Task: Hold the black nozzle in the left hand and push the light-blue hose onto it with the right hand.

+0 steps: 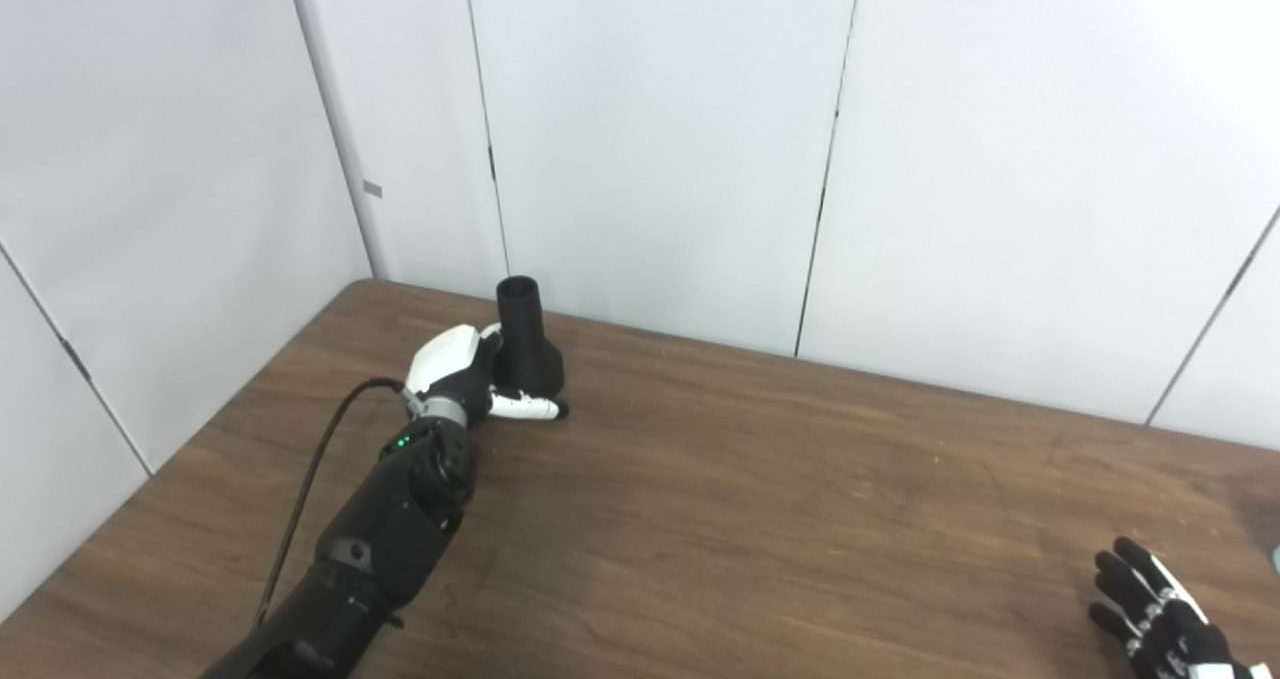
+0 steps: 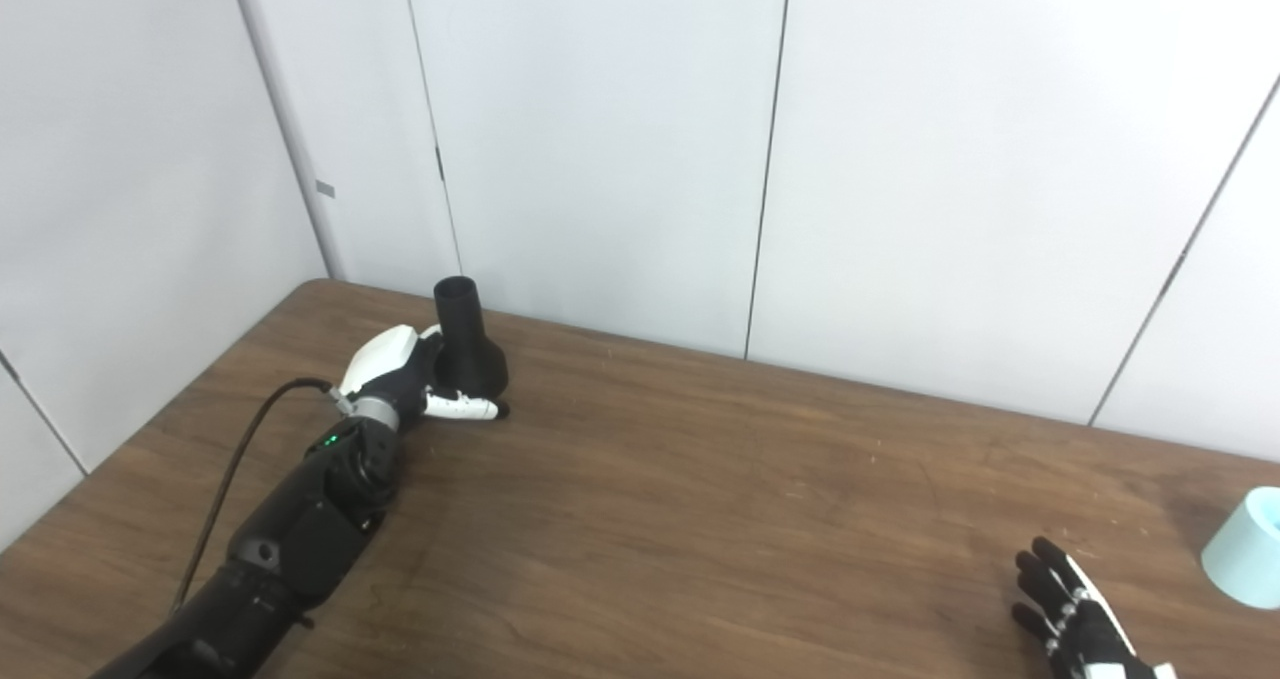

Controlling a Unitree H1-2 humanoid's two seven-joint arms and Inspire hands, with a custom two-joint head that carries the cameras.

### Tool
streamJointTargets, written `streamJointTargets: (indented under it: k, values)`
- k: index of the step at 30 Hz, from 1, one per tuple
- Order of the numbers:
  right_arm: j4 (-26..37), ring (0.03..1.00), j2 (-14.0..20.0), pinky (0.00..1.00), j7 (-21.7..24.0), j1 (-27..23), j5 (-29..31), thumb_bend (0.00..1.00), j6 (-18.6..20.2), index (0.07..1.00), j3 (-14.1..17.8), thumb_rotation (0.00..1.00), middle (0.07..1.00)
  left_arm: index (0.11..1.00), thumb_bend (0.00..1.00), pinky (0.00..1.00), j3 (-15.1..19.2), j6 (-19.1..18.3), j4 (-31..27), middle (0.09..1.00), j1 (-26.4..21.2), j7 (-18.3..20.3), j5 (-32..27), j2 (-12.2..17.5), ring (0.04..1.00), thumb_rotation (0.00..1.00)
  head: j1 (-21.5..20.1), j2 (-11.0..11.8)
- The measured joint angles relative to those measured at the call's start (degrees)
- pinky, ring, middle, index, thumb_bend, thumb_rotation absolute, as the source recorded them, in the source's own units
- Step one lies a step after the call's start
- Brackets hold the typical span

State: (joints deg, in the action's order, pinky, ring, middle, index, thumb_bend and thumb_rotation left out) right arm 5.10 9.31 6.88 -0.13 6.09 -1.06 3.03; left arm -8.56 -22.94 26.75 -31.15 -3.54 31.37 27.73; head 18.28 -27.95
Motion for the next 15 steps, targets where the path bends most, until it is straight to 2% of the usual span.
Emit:
streamJointTargets:
  k: [10,15]
  values:
    - [-0.03,0.917,0.03,0.87,0.0,-0.06,-0.52,0.57,0.0,0.91,-0.01,1.0,0.884,0.859,0.98,1.0,-0.64,0.13,0.53,0.931,-0.5,0.74,0.01,-0.01,0.986,0.41,0.18,-0.35]
    - [-0.08,0.917,0.12,0.85,0.04,-0.07,-0.51,0.57,-0.01,0.91,0.02,1.0,0.882,0.851,0.97,1.0,-0.64,0.32,0.8,0.902,-0.66,0.72,0.01,-0.01,0.966,0.4,0.44,-0.53]
